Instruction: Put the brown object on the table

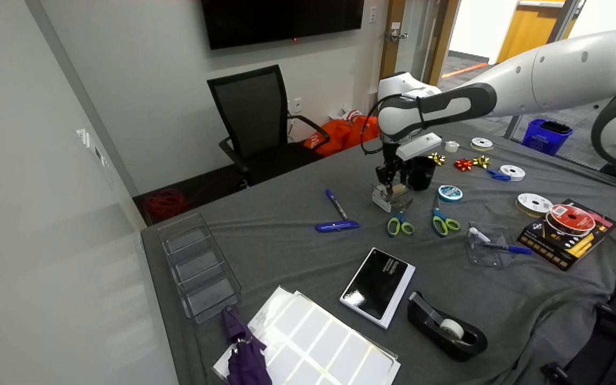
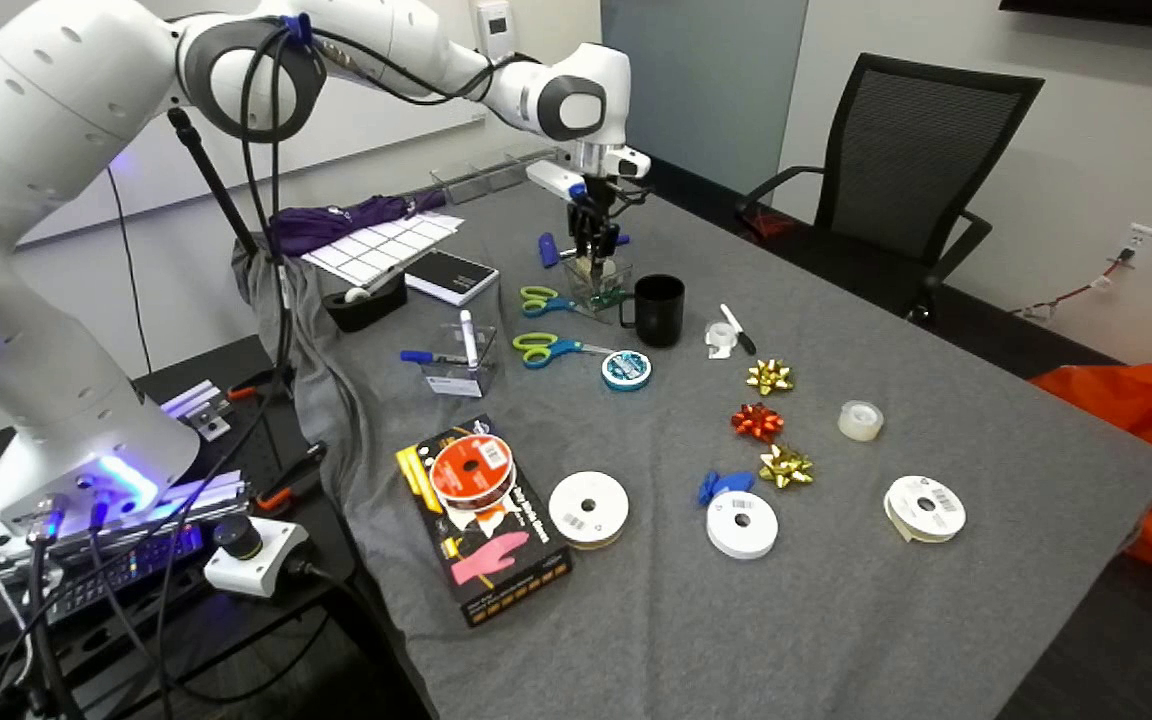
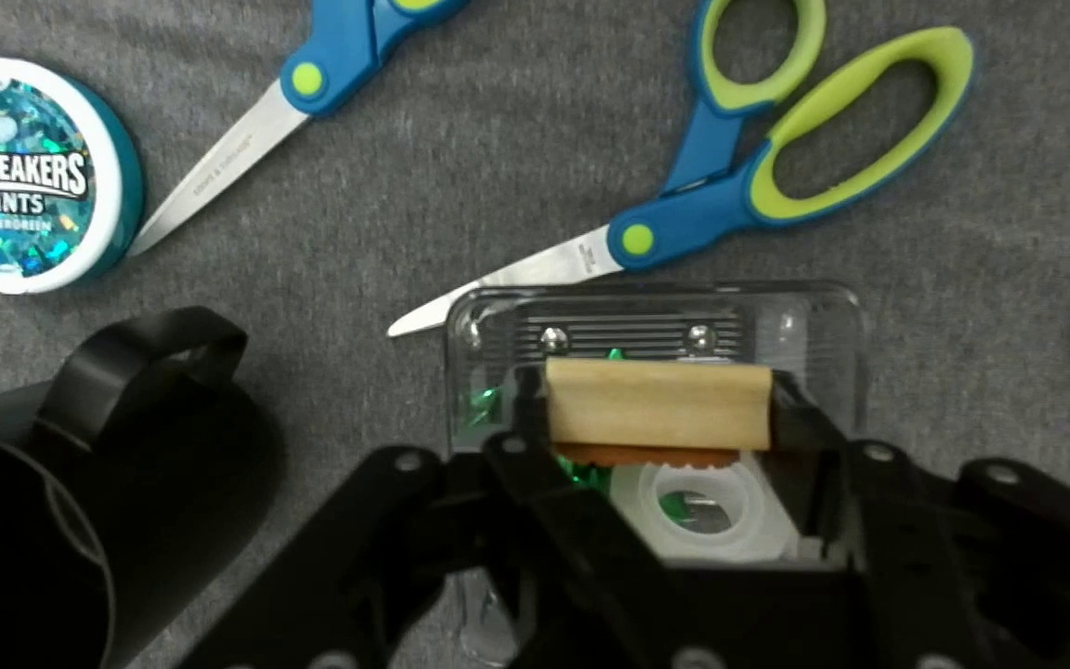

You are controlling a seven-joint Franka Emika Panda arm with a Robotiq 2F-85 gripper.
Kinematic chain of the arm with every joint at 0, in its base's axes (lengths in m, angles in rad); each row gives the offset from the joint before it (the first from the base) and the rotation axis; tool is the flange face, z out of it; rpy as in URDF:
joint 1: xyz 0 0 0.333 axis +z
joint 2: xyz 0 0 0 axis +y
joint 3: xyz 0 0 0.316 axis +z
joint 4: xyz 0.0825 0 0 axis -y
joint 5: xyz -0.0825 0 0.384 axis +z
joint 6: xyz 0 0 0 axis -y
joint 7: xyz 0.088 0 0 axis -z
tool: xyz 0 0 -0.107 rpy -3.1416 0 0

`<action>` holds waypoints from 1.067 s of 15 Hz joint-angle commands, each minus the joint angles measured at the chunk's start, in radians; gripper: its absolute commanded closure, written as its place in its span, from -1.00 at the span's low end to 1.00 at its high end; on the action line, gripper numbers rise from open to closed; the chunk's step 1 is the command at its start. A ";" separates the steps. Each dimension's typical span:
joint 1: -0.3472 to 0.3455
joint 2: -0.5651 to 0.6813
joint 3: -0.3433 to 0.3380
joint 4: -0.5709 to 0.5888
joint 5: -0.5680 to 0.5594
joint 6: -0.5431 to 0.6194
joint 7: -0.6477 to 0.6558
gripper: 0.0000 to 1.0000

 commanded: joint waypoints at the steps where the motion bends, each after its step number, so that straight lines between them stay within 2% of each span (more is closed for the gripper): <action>1: -0.026 -0.069 0.032 -0.053 0.049 -0.045 -0.026 0.36; 6: -0.063 -0.137 0.058 -0.054 0.106 -0.143 -0.098 0.36; 9: -0.100 -0.190 0.067 -0.050 0.124 -0.241 -0.200 0.36; 13: -0.129 -0.234 0.047 -0.070 0.081 -0.345 -0.344 0.36; 16: -0.147 -0.250 0.031 -0.110 0.025 -0.349 -0.456 0.36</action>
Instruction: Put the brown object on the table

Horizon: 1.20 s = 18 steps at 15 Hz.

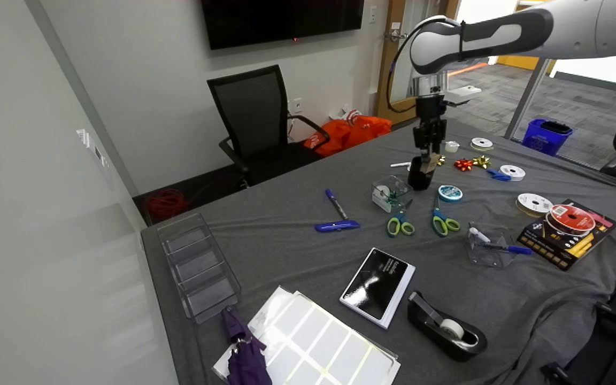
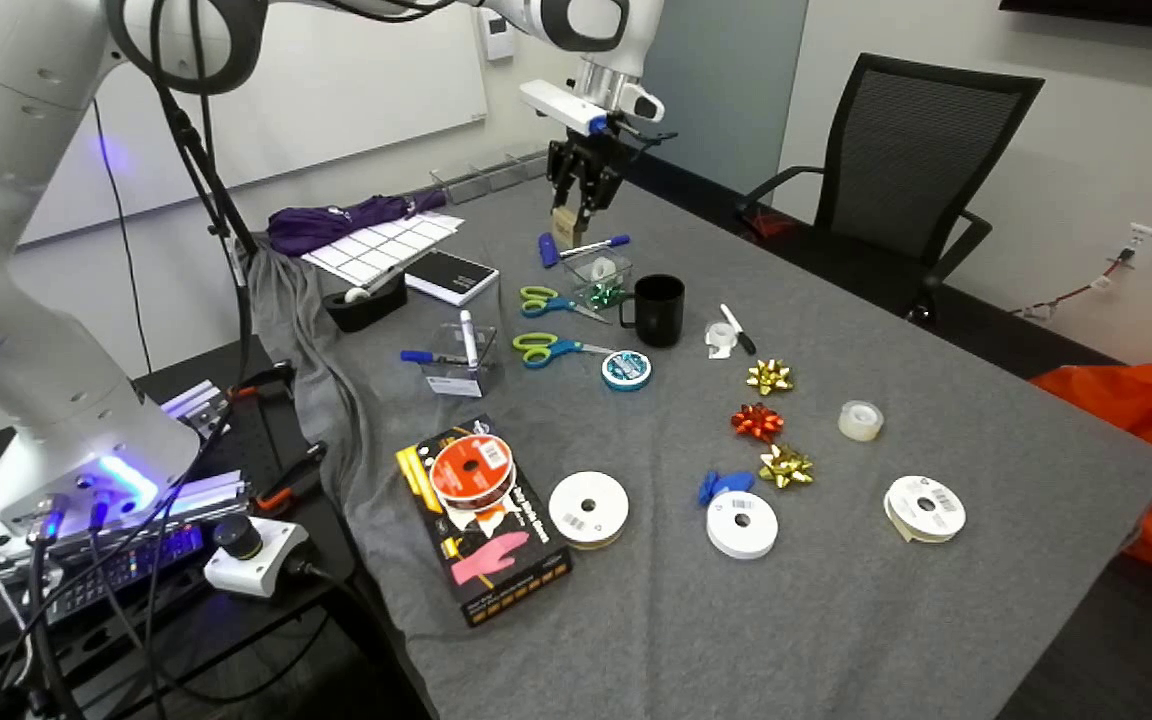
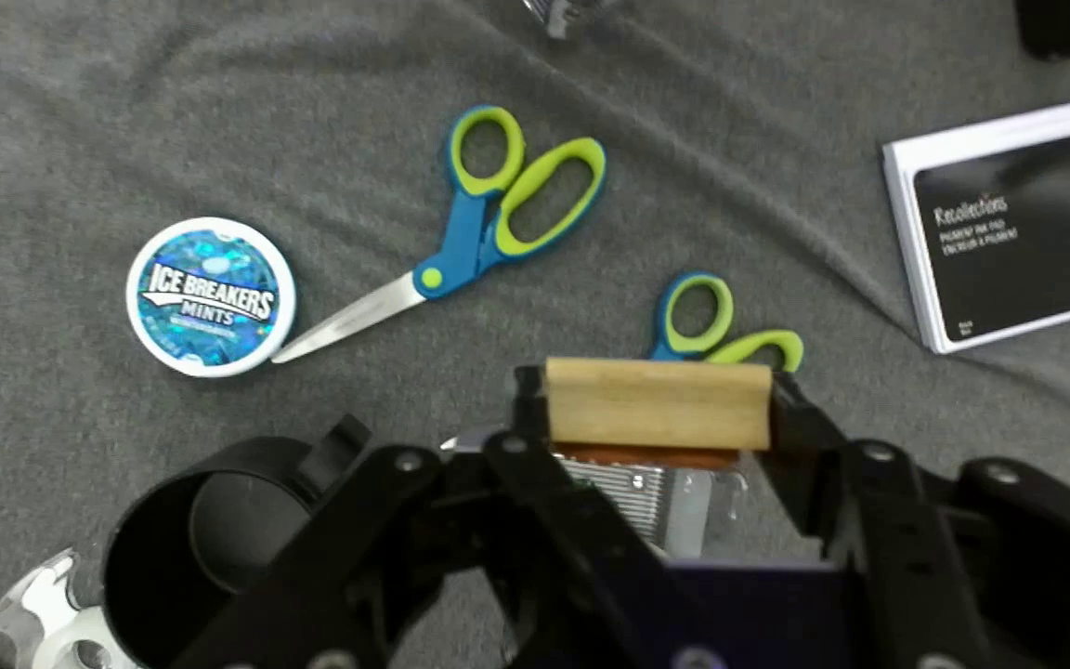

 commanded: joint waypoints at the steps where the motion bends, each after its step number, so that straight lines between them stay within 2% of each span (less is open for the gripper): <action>1: -0.022 -0.057 -0.014 -0.122 -0.067 0.030 -0.140 0.36; 4: -0.038 -0.071 -0.024 -0.201 -0.146 0.097 -0.228 0.36; 9: -0.068 -0.094 -0.031 -0.358 -0.248 0.284 -0.324 0.36; 18: -0.132 -0.171 -0.035 -0.594 -0.273 0.568 -0.442 0.36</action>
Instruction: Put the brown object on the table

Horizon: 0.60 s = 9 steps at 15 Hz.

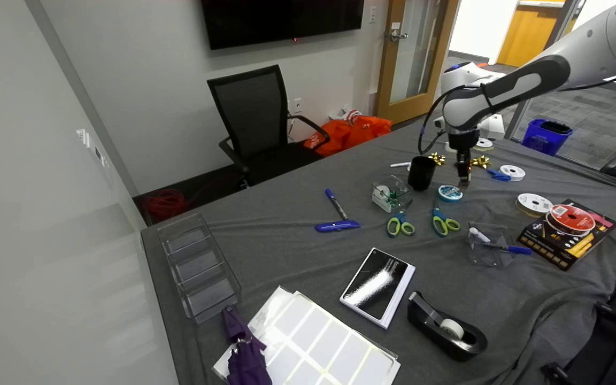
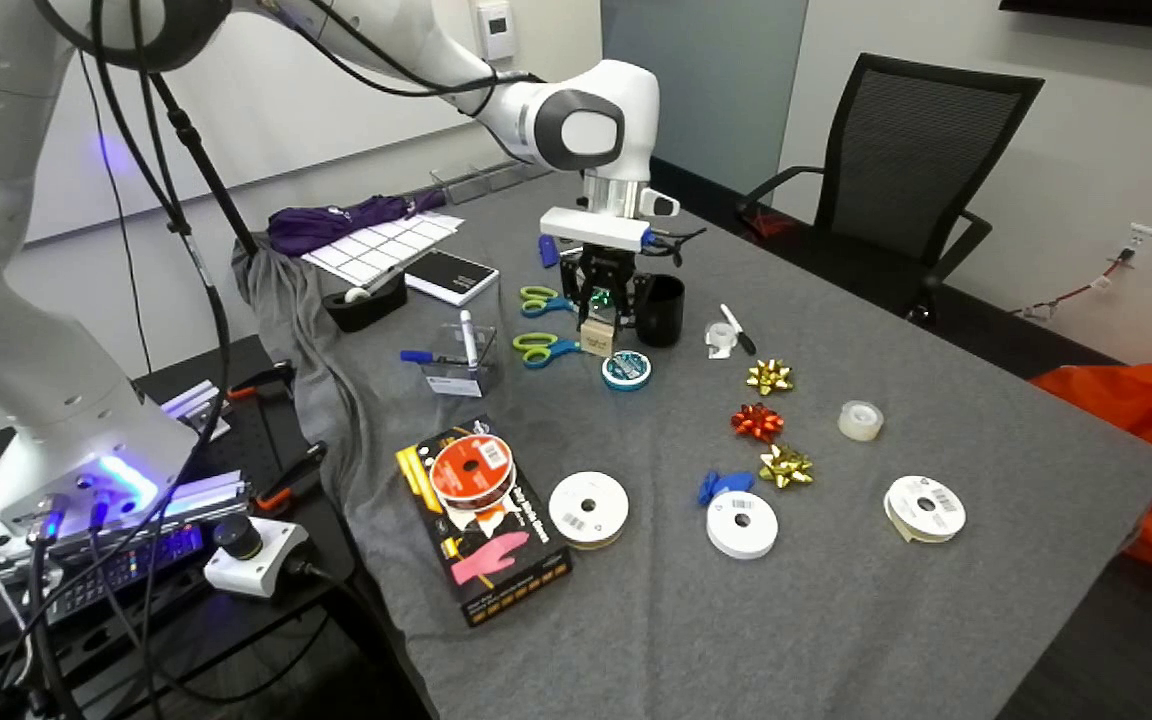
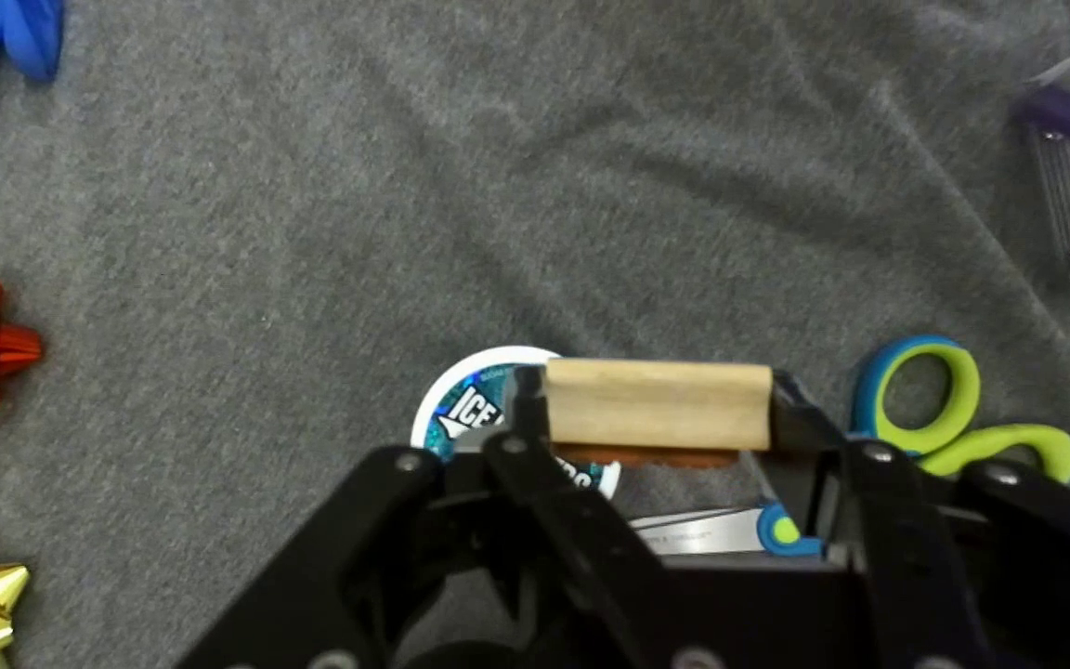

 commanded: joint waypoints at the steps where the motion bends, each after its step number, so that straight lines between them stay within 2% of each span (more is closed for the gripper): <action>1: -0.035 -0.080 0.001 -0.149 -0.003 0.129 -0.065 0.36; 9: -0.090 -0.091 -0.029 -0.302 -0.010 0.382 -0.146 0.36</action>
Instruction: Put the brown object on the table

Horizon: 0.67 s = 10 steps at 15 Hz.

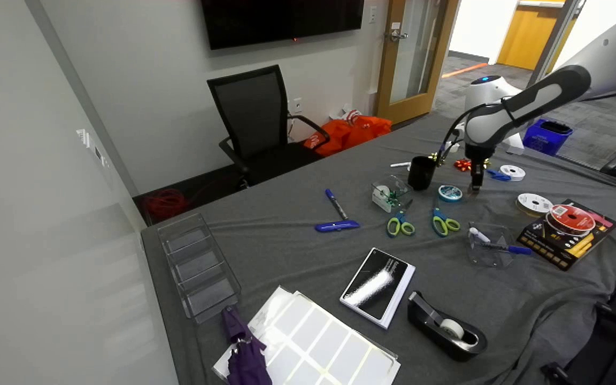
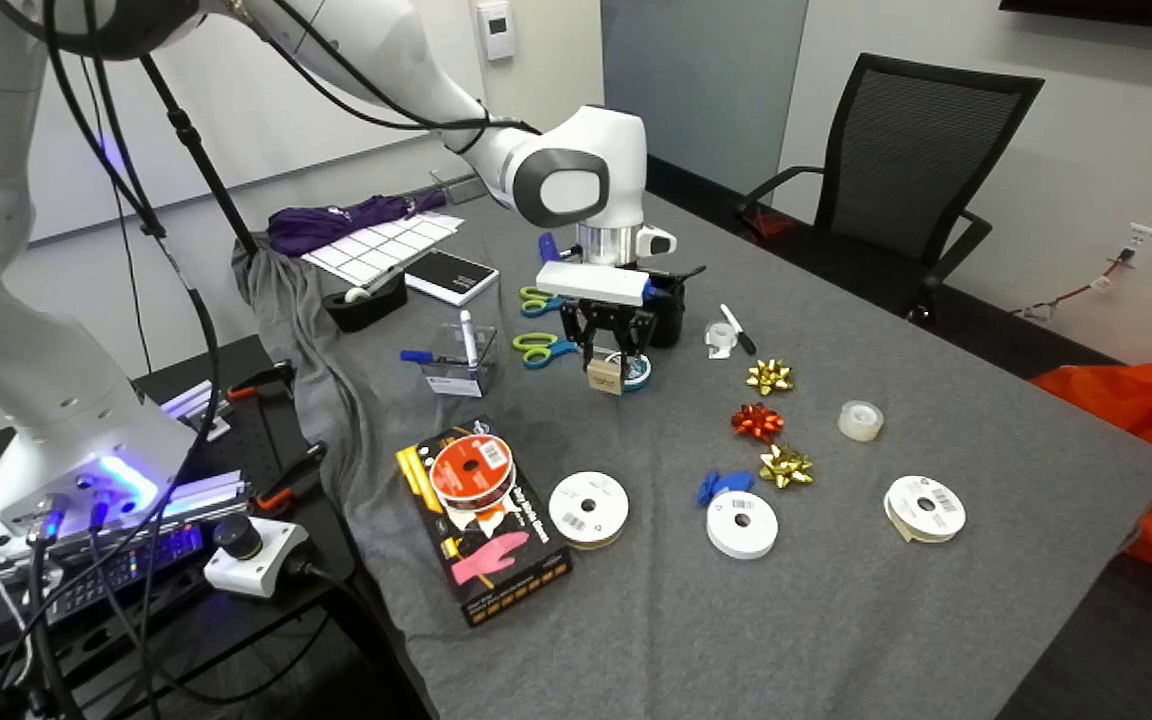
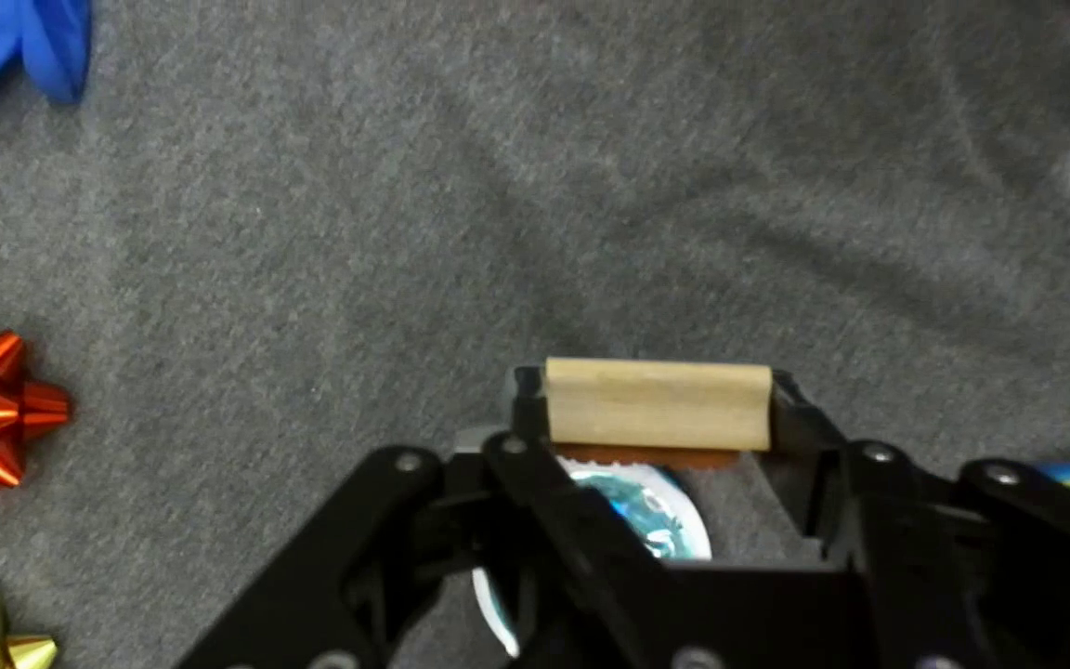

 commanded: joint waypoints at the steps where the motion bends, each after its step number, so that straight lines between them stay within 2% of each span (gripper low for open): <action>1: -0.028 -0.041 -0.008 -0.110 -0.009 0.116 -0.052 0.36; 9: -0.069 -0.049 -0.016 -0.189 -0.015 0.289 -0.159 0.36; 10: -0.065 -0.051 -0.027 -0.198 -0.029 0.314 -0.169 -0.07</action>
